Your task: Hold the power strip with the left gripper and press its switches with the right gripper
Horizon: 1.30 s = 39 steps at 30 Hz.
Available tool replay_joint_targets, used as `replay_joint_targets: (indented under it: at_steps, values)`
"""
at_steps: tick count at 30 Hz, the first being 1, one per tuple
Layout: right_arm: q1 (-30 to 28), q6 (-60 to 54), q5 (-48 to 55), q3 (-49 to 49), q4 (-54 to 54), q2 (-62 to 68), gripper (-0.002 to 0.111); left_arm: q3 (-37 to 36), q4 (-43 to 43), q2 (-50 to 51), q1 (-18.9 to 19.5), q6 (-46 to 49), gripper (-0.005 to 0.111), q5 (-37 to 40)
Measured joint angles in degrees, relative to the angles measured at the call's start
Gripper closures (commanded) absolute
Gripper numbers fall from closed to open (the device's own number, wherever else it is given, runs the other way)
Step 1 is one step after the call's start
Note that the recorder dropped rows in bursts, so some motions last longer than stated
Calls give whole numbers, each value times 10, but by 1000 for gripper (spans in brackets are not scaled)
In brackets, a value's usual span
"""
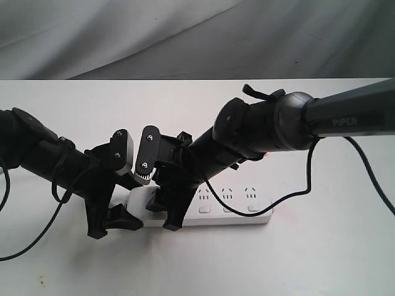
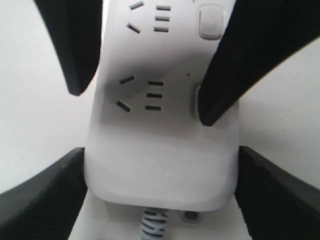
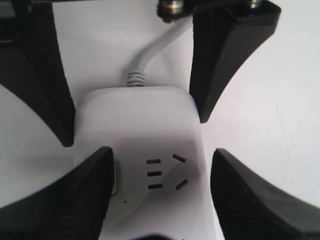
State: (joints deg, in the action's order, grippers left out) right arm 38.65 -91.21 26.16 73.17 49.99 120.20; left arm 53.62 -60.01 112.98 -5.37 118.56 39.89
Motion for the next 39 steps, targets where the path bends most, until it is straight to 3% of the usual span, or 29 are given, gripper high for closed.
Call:
replay_joint_targets:
  at_steps: [30,39]
  values:
    - [0,-17,3,-2,-29,-62,54,0,0,0,0,0,39,0]
    - [-16,-17,-1,-58,-51,-84,54,0,0,0,0,0,39,0]
